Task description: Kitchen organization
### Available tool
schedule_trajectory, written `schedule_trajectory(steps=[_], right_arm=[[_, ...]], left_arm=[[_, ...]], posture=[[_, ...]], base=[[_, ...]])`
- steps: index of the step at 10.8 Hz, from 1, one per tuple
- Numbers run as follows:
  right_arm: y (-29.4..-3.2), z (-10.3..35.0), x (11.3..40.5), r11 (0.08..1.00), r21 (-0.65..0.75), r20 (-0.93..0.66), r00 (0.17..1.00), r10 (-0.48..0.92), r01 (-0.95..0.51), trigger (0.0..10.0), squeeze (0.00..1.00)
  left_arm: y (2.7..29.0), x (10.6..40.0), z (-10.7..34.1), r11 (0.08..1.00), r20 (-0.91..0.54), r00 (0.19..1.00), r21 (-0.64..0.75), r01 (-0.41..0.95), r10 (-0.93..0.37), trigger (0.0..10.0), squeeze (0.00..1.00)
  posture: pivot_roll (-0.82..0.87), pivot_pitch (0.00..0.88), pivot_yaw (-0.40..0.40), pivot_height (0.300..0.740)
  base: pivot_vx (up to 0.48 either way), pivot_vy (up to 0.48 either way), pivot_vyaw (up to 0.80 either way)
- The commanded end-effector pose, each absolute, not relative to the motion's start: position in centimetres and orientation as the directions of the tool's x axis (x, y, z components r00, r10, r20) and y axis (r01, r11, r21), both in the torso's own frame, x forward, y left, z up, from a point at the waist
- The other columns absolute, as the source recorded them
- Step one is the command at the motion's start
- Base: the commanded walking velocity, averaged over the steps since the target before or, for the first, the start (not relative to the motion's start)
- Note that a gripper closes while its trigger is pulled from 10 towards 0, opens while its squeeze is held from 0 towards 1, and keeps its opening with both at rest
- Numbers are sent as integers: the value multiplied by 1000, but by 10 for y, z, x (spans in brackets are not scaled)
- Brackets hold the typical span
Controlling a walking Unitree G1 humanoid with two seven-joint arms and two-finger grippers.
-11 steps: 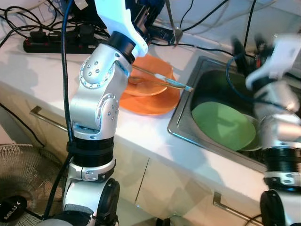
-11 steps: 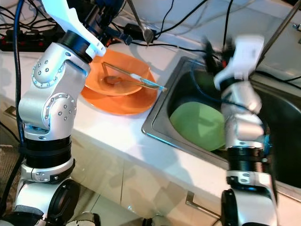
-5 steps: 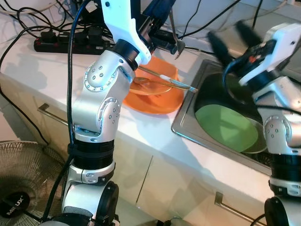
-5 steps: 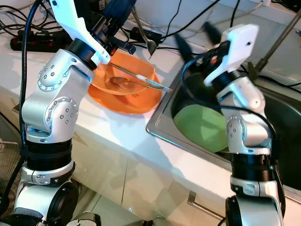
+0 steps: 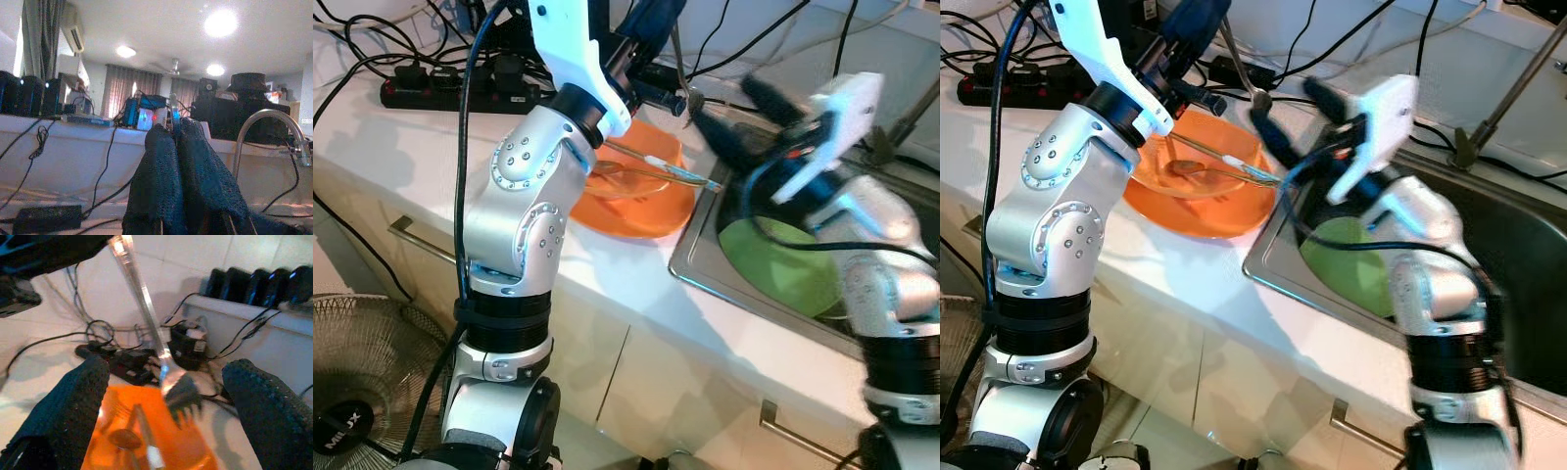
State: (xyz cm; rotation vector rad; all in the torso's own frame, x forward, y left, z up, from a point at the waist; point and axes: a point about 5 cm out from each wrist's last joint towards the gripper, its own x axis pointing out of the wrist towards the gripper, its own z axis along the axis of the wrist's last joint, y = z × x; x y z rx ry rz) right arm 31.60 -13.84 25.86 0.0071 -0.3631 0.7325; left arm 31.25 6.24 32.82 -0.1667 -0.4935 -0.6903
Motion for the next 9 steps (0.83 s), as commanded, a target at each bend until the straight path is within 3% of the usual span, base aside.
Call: schedule_trajectory(steps=[1, 9], right_arm=[[-138, 265, 314, 744, -128, 341, 675, 654, -656, 10000, 0], [-125, 264, 318, 768, -107, 351, 699, 623, -631, 10000, 0]], left_arm=[[52, 309, 329, 724, 478, 628, 24, 689, -614, 10000, 0], [31, 296, 320, 614, 402, 551, 35, 789, -731, 10000, 0]], posture=[[25, 37, -103, 740], [27, 44, -107, 740]], base=[[0, 0, 0], [0, 0, 0]])
